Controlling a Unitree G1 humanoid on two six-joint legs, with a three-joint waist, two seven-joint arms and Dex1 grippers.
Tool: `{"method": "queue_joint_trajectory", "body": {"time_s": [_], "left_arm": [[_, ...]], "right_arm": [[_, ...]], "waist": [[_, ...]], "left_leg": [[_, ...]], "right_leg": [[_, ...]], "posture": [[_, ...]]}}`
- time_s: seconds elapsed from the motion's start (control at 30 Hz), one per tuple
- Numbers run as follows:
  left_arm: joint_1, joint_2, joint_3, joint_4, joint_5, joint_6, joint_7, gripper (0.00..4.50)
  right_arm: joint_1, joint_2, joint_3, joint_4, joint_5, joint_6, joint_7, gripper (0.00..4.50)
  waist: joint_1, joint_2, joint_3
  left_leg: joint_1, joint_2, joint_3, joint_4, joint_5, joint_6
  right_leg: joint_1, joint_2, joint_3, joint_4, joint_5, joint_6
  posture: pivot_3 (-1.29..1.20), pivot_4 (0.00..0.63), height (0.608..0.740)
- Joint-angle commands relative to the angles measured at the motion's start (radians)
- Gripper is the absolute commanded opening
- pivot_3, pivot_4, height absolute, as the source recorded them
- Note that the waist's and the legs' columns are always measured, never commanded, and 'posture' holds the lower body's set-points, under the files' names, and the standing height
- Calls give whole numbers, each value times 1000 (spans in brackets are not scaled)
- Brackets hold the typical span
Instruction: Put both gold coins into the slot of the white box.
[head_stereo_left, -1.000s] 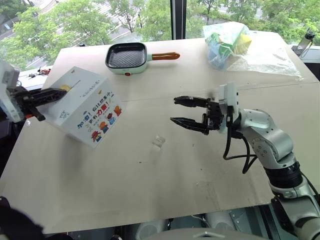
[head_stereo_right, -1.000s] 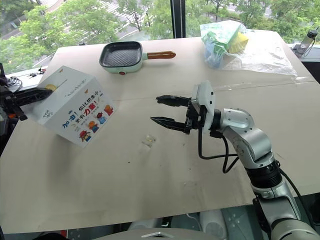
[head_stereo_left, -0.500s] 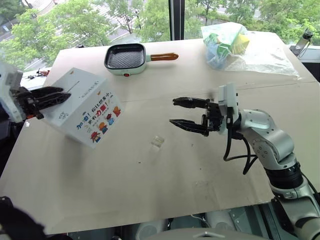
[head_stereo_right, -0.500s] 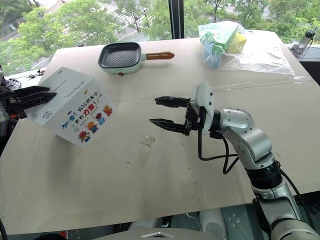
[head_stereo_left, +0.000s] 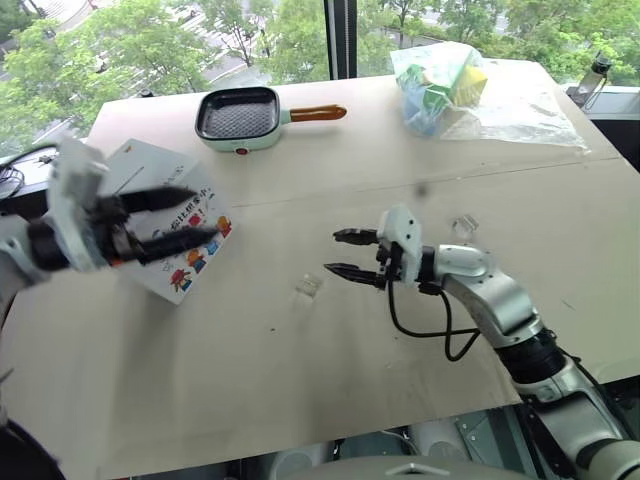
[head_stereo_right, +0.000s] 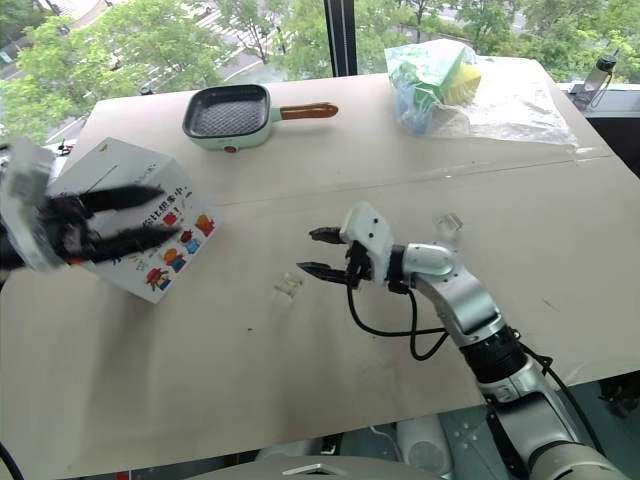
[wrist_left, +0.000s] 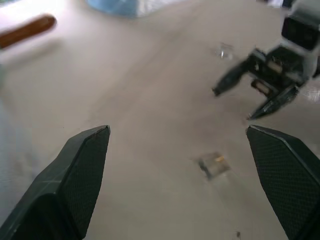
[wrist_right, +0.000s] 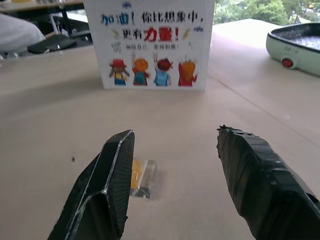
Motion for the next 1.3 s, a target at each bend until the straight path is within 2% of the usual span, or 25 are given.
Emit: {"method": "queue_joint_trajectory", "body": {"time_s": [0.03, 0.27, 0.47, 0.57, 0.7, 0.83, 1.07, 1.17, 1.3], "left_arm": [[98, -24, -3, -165, 40, -24, 58, 4429], [289, -65, -62, -290, 156, -63, 142, 4429], [326, -84, -81, -294, 190, -90, 162, 4429], [310, -94, -90, -294, 186, -87, 177, 4500], [300, -95, -98, -286, 191, -91, 179, 4500], [281, -103, -103, -279, 182, -92, 186, 4500], [136, -396, -95, -319, -93, -18, 419, 4500], [56, -543, -105, -306, -216, -17, 574, 4500], [3, -691, -133, -281, -337, -34, 715, 4500]], "right_arm": [[-20, 27, 39, 54, -61, -104, 33, 2843], [-20, 64, 77, 106, -129, -156, 55, 2843], [-26, 101, 80, 146, -177, -160, 32, 2843], [-25, 104, 79, 159, -194, -159, 34, 1963], [-27, 108, 64, 160, -192, -152, 40, 180], [-24, 109, 48, 136, -170, -129, 55, 64], [-23, 200, -113, -13, 115, 145, 32, 64], [-30, 268, -215, -61, 287, 289, -24, 64], [-55, 360, -338, -109, 518, 460, -123, 64]], "waist": [[2, 0, 0], [14, 0, 0], [22, 0, 0], [22, 0, 0], [20, 0, 0], [19, 0, 0], [20, -1, -1], [24, -1, -1], [21, -1, -1]], "left_leg": [[1, 0, 0, 0, 0, 0], [1, 0, 0, 0, 0, 0], [1, 0, 0, 0, 0, -1], [1, 0, 0, 0, 0, -1], [1, 0, 0, 0, 0, -1], [1, 0, 0, 0, 0, -1], [1, 0, -2, 2, 0, -1], [1, 0, -4, 4, 0, -1], [1, 0, -4, 7, 0, -1]], "right_leg": [[0, 0, 1, 0, 0, 0], [1, 1, 0, 0, 1, -1], [1, 1, 0, 0, 1, -2], [1, 1, 0, 0, 1, -2], [1, 1, 0, 0, 1, -2], [1, 1, 0, 0, 1, -2], [2, 1, -1, 0, 1, -1], [3, 1, -3, 0, 1, -2], [4, 1, -3, 1, 2, -2]], "posture": [[0, 150, 721], [0, 150, 721], [0, 150, 721], [0, 150, 721], [0, 150, 721], [0, 150, 721], [0, 150, 721], [0, 150, 721], [0, 150, 721]]}}
